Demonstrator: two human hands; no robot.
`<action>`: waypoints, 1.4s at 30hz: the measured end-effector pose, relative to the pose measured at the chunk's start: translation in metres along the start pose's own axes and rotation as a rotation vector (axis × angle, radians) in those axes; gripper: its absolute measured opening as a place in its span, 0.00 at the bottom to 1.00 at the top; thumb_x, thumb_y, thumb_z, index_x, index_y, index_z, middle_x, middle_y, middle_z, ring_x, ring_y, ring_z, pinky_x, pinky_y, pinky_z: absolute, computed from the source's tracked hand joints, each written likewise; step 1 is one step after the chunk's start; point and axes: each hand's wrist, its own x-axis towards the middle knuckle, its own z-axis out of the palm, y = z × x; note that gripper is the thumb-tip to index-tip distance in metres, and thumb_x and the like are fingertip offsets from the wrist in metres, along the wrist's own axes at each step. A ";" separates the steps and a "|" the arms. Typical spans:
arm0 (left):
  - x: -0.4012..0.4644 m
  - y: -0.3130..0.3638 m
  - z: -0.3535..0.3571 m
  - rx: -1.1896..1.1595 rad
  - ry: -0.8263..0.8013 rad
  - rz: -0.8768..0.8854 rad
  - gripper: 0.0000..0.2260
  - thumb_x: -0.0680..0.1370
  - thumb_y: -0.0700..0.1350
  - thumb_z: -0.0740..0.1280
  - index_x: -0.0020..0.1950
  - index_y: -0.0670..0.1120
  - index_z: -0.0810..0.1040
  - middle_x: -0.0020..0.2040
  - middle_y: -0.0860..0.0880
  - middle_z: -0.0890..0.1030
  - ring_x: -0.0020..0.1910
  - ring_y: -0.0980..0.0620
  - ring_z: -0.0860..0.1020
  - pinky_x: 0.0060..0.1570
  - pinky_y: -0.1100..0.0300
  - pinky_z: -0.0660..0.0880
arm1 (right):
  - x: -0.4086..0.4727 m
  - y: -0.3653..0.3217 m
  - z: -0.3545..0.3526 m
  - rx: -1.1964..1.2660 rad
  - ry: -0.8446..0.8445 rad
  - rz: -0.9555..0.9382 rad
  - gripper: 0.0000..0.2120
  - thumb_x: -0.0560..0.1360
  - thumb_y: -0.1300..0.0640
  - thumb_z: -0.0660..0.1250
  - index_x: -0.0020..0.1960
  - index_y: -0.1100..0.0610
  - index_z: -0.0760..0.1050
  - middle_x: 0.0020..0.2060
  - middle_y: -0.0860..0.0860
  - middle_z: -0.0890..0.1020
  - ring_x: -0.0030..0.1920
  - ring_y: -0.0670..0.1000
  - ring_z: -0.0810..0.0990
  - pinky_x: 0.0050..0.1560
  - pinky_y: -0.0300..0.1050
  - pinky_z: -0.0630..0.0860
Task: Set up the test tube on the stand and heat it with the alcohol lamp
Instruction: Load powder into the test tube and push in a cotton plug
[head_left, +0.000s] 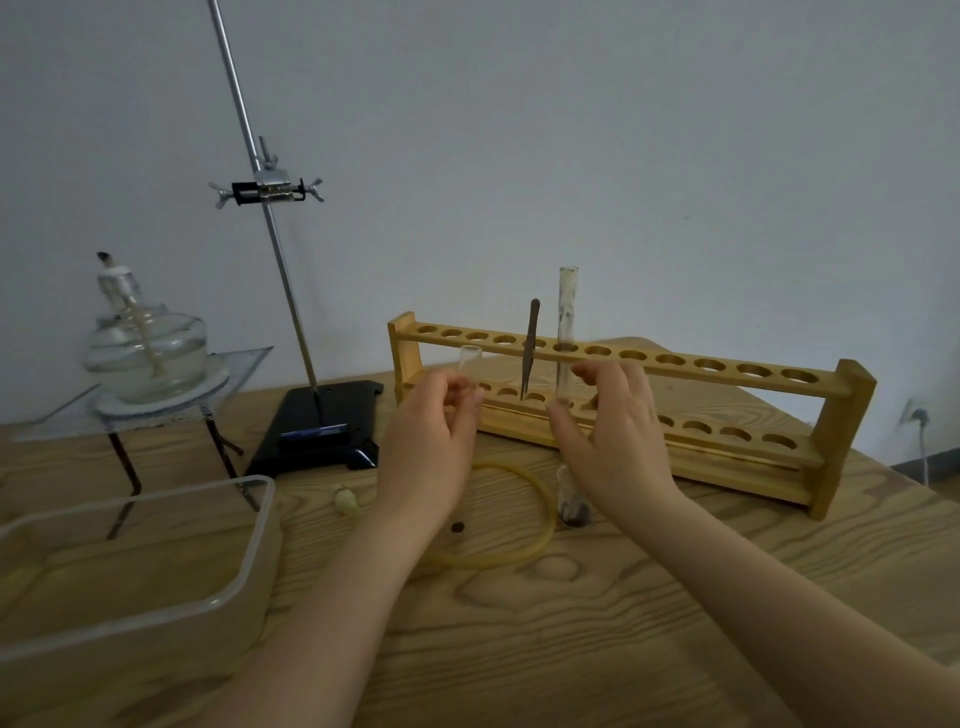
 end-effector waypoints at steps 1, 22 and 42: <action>0.000 0.001 -0.004 0.001 0.003 0.010 0.11 0.79 0.53 0.59 0.58 0.50 0.73 0.49 0.55 0.78 0.48 0.57 0.78 0.47 0.61 0.76 | -0.001 -0.002 0.002 0.000 -0.015 -0.009 0.22 0.76 0.50 0.65 0.67 0.54 0.67 0.61 0.49 0.69 0.60 0.48 0.70 0.61 0.46 0.72; -0.005 -0.009 -0.066 0.014 -0.016 0.026 0.06 0.78 0.53 0.60 0.55 0.56 0.71 0.51 0.56 0.78 0.49 0.58 0.78 0.51 0.54 0.78 | 0.030 -0.047 0.020 0.036 -0.265 0.032 0.15 0.78 0.55 0.63 0.63 0.57 0.74 0.52 0.50 0.80 0.43 0.44 0.75 0.40 0.33 0.71; 0.001 -0.015 -0.062 0.016 -0.061 0.013 0.09 0.79 0.53 0.59 0.57 0.54 0.72 0.51 0.56 0.77 0.48 0.58 0.78 0.49 0.53 0.78 | 0.122 -0.007 0.058 0.077 -0.143 0.435 0.08 0.76 0.59 0.66 0.49 0.65 0.78 0.40 0.59 0.83 0.39 0.56 0.84 0.44 0.52 0.83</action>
